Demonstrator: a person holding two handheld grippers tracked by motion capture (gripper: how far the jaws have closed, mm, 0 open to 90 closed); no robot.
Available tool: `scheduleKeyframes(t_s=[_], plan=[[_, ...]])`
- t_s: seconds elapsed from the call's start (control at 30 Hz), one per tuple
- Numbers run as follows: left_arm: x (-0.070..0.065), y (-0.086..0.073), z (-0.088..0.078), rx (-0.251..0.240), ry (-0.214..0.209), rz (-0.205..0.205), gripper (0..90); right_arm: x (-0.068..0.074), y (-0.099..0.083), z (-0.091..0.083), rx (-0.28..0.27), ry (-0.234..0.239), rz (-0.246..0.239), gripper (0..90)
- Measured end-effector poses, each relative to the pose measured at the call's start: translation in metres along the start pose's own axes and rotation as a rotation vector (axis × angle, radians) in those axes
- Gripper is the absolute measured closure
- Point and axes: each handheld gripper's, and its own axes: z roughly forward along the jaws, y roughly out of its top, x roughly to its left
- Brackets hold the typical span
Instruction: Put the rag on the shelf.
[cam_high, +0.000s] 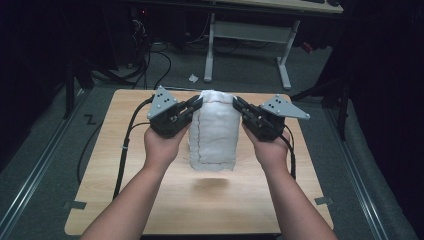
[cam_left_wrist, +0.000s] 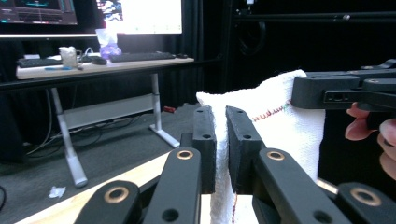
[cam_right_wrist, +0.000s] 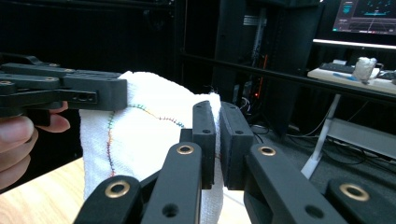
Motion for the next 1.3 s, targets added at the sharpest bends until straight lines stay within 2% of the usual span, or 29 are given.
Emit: scheduleKeyframes(t_s=[0.03, 0.1, 0.27, 0.33, 0.43, 0.6, 0.67, 0.77, 0.83, 0.9, 0.93, 1.0, 1.03, 1.13, 1.2, 1.3], plan=[[0.0, 0.002, 0.002, -0.002, -0.001, -0.004, 83.2, -0.002, 0.002, 0.001, -0.004, -0.004, -0.001, 86.4], [0.0, 0.006, 0.005, 0.003, 0.008, 0.023, 83.2, -0.009, 0.008, 0.003, -0.012, -0.013, 0.006, 86.4], [0.007, 0.012, 0.014, 0.001, 0.024, 0.03, 83.2, -0.017, 0.016, 0.007, -0.021, -0.025, 0.011, 86.4], [0.01, 0.014, 0.016, -0.009, 0.038, 0.07, 83.2, -0.022, 0.019, 0.009, -0.022, -0.031, 0.014, 86.3], [0.014, 0.017, 0.02, 0.002, 0.044, 0.067, 83.2, -0.027, 0.023, 0.015, -0.017, -0.03, 0.028, 86.4], [0.025, 0.021, 0.029, 0.006, 0.064, 0.07, 83.2, -0.03, 0.026, 0.026, -0.008, -0.04, 0.013, 86.4], [0.032, 0.022, 0.035, 0.003, 0.068, 0.084, 83.2, -0.035, 0.025, 0.035, -0.007, -0.043, 0.019, 86.3], [0.043, 0.026, 0.044, 0.01, 0.067, 0.072, 83.2, -0.04, 0.024, 0.042, -0.01, -0.039, 0.033, 86.3], [0.05, 0.028, 0.051, 0.01, 0.081, 0.081, 83.3, -0.047, 0.023, 0.051, 0.001, -0.03, 0.055, 86.3], [0.06, 0.029, 0.058, 0.016, 0.078, 0.042, 83.1, -0.054, 0.023, 0.06, 0.017, -0.006, 0.073, 86.2], [0.064, 0.029, 0.062, 0.023, 0.079, 0.021, 83.1, -0.057, 0.023, 0.064, 0.032, -0.008, 0.07, 86.2], [0.07, 0.027, 0.071, 0.04, 0.096, 0.024, 83.1, -0.063, 0.024, 0.074, 0.047, -0.009, 0.078, 86.2], [0.072, 0.025, 0.075, 0.045, 0.098, 0.009, 83.1, -0.068, 0.023, 0.082, 0.06, -0.026, 0.082, 86.2], [0.08, 0.018, 0.084, 0.062, 0.092, -0.022, 82.9, -0.074, 0.021, 0.089, 0.081, -0.036, 0.084, 86.2], [0.084, 0.013, 0.089, 0.073, 0.096, -0.029, 82.8, -0.079, 0.018, 0.093, 0.09, -0.032, 0.095, 86.2], [0.09, 0.006, 0.098, 0.099, 0.112, -0.025, 82.6, -0.082, 0.012, 0.101, 0.104, -0.037, 0.086, 86.1]])
